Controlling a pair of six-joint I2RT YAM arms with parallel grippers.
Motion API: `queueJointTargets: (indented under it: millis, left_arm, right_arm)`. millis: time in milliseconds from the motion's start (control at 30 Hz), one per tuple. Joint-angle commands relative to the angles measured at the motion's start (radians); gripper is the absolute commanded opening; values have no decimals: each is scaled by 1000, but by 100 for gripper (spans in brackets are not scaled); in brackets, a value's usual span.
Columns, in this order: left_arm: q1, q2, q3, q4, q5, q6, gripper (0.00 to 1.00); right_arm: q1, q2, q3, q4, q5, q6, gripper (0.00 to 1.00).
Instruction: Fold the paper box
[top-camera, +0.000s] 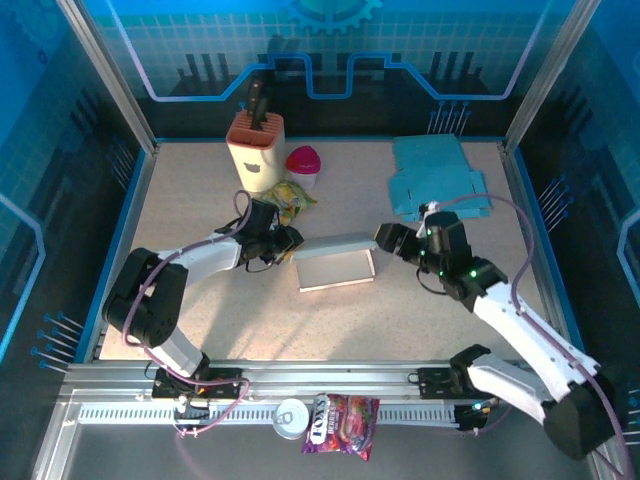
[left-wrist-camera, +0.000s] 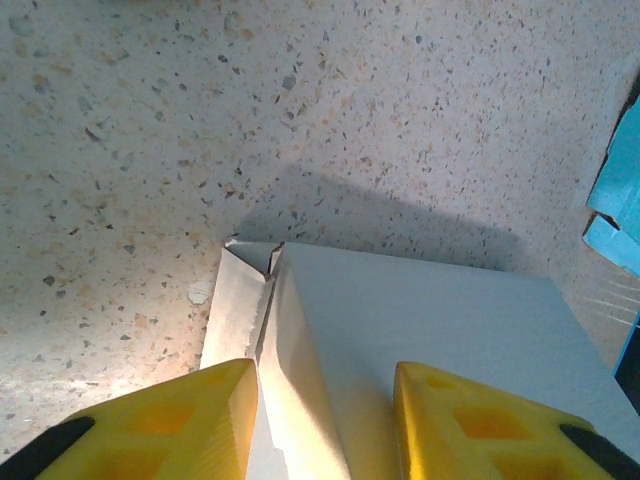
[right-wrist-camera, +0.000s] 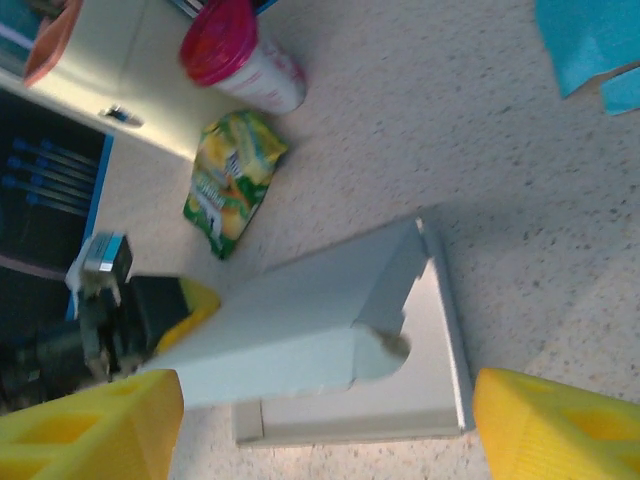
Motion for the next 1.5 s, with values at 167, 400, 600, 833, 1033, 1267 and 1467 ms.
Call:
queueJointTargets:
  millis: [167,400,600,833,1033,1267,1467]
  left_arm:
    - [-22,-13,-7,-37,-40,51,42]
    - [-29,-3,-3,-63,-69,71,43]
    - [-32,1,-5,-64,-70,83,46]
    - [-43,15,-9,-45,-55,93,48]
    - [-52,12,-25,-37,-54,109,49]
    - [-67,-27,-40,-57,-75,145,50]
    - [-91,-60,-78,-45,-68,159,49]
  right_arm:
    - [-53,326,180,-51,-202,-53,71]
    - [-20,471,180,-51,-164,-111,58]
    - [-8,497,116,-13,-141,-130,51]
    - [18,505,79,-14,-86,-157,47]
    - [34,534,71,-22,-43,-186,46]
    - [56,563,72,-19,-7,-200,45]
    - [62,576,66,-13,6,-203,45]
